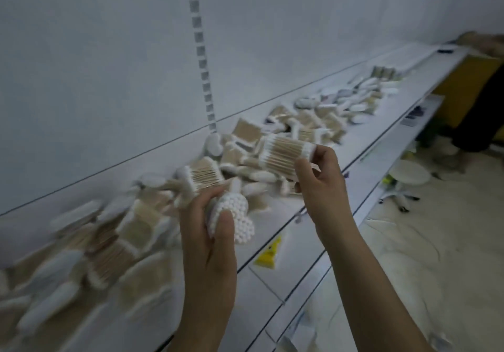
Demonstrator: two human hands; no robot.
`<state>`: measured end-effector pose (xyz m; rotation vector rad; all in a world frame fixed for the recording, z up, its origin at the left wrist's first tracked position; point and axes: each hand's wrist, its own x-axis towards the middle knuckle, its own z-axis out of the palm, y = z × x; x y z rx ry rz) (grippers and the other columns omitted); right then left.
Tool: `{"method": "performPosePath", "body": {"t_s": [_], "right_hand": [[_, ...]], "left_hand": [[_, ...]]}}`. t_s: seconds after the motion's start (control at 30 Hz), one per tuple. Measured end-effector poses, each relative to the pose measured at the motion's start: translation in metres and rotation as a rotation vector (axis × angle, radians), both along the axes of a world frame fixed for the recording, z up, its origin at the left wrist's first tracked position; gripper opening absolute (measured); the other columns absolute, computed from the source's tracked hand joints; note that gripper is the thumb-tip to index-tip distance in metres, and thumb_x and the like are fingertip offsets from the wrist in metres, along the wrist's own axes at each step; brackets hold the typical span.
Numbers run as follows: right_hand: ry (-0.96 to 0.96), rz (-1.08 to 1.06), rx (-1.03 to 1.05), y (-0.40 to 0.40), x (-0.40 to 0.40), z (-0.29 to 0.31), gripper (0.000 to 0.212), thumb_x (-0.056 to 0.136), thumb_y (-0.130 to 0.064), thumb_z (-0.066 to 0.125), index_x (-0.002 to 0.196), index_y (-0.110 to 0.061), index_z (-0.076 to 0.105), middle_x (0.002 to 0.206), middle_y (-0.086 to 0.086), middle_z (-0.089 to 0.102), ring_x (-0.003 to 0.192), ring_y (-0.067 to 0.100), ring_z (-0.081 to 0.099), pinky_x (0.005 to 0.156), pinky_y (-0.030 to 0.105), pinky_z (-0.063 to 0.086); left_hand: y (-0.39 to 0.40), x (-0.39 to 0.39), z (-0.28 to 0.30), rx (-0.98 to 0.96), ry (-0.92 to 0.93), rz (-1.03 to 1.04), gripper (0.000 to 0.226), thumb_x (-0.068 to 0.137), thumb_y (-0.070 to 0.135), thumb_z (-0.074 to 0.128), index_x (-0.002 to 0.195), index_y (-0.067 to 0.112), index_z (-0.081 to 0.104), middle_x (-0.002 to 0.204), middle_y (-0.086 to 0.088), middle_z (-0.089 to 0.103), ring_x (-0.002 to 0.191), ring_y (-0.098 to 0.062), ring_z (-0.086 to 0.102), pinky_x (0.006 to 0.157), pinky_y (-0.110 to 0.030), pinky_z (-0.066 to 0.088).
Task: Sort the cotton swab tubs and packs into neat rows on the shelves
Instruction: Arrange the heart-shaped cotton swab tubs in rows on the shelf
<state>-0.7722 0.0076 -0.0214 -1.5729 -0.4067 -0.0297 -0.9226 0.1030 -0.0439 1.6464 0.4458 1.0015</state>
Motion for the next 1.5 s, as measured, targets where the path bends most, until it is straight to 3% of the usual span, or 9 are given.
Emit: {"method": "performPosePath", "body": {"t_s": [0.13, 0.2, 0.27, 0.37, 0.53, 0.63, 0.83, 1.13, 1.5], "right_hand": [[0.005, -0.15, 0.023, -0.08, 0.054, -0.001, 0.007, 0.098, -0.025, 0.055, 0.102, -0.024, 0.05, 0.085, -0.001, 0.057, 0.063, 0.016, 0.054, 0.06, 0.032, 0.046], [-0.001, -0.224, 0.019, -0.12, 0.083, -0.003, 0.01, 0.098, -0.027, 0.055, 0.107, -0.024, 0.052, 0.096, -0.004, 0.064, 0.074, 0.02, 0.063, 0.066, 0.034, 0.05], [0.007, -0.279, 0.034, -0.159, 0.11, -0.004, 0.009, 0.099, -0.026, 0.056, 0.107, -0.025, 0.052, 0.103, -0.005, 0.064, 0.085, 0.027, 0.066, 0.062, 0.027, 0.051], [0.012, -0.372, 0.036, -0.216, 0.145, -0.004, 0.016, 0.099, -0.025, 0.056, 0.114, -0.02, 0.053, 0.109, -0.003, 0.064, 0.087, 0.022, 0.067, 0.057, 0.02, 0.048], [-0.006, -0.505, 0.012, -0.297, 0.189, -0.001, 0.021, 0.098, -0.029, 0.056, 0.117, -0.02, 0.055, 0.107, -0.008, 0.066, 0.074, 0.007, 0.061, 0.058, 0.017, 0.048], [-0.019, -0.567, 0.006, -0.331, 0.215, 0.004, 0.018, 0.099, -0.029, 0.056, 0.115, -0.02, 0.056, 0.103, -0.011, 0.067, 0.065, 0.001, 0.057, 0.054, 0.013, 0.044], [-0.034, -0.653, 0.025, -0.371, 0.287, 0.01, 0.015, 0.1, -0.027, 0.054, 0.115, -0.024, 0.056, 0.106, -0.013, 0.067, 0.086, 0.009, 0.069, 0.058, 0.015, 0.049], [-0.063, -0.697, -0.03, -0.405, 0.447, 0.023, 0.009, 0.101, -0.03, 0.053, 0.109, -0.032, 0.054, 0.108, -0.014, 0.065, 0.088, 0.001, 0.068, 0.066, 0.019, 0.056], [-0.099, -0.698, -0.047, -0.452, 0.63, 0.029, 0.012, 0.101, -0.025, 0.053, 0.113, -0.027, 0.053, 0.107, -0.013, 0.063, 0.086, -0.006, 0.065, 0.067, 0.018, 0.057]], "left_hand": [[-0.055, 0.072, -0.008, -0.117, 0.041, -0.175, 0.039, 0.086, 0.05, 0.048, 0.121, 0.036, 0.058, 0.125, 0.015, 0.058, 0.111, 0.003, 0.057, 0.084, -0.018, 0.047], [-0.087, 0.109, -0.015, -0.157, 0.055, -0.265, 0.039, 0.084, 0.054, 0.05, 0.118, 0.039, 0.059, 0.128, 0.01, 0.058, 0.114, -0.003, 0.058, 0.086, -0.025, 0.05], [-0.118, 0.147, -0.022, -0.19, 0.076, -0.351, 0.034, 0.086, 0.052, 0.049, 0.117, 0.041, 0.059, 0.128, 0.008, 0.057, 0.111, -0.004, 0.059, 0.081, -0.023, 0.052], [-0.162, 0.199, -0.032, -0.214, 0.111, -0.481, 0.025, 0.091, 0.047, 0.047, 0.113, 0.049, 0.059, 0.13, 0.009, 0.055, 0.114, -0.007, 0.059, 0.079, -0.027, 0.053], [-0.226, 0.273, -0.041, -0.193, 0.15, -0.619, 0.04, 0.088, 0.048, 0.044, 0.122, 0.032, 0.057, 0.126, 0.002, 0.059, 0.105, -0.007, 0.062, 0.072, -0.02, 0.052], [-0.258, 0.314, -0.045, -0.222, 0.159, -0.689, 0.034, 0.086, 0.048, 0.046, 0.117, 0.037, 0.058, 0.126, 0.003, 0.058, 0.105, -0.005, 0.061, 0.071, -0.02, 0.052], [-0.301, 0.402, -0.051, -0.201, 0.168, -0.813, 0.038, 0.086, 0.053, 0.047, 0.12, 0.038, 0.058, 0.125, 0.007, 0.056, 0.108, -0.001, 0.058, 0.073, -0.013, 0.05], [-0.344, 0.585, -0.047, -0.217, 0.129, -0.934, 0.037, 0.088, 0.055, 0.049, 0.119, 0.037, 0.059, 0.124, 0.012, 0.059, 0.115, -0.007, 0.058, 0.089, -0.039, 0.057], [-0.39, 0.776, -0.056, -0.177, 0.161, -0.988, 0.049, 0.079, 0.067, 0.054, 0.12, 0.04, 0.058, 0.122, 0.014, 0.057, 0.11, -0.003, 0.06, 0.087, -0.041, 0.059]]}}
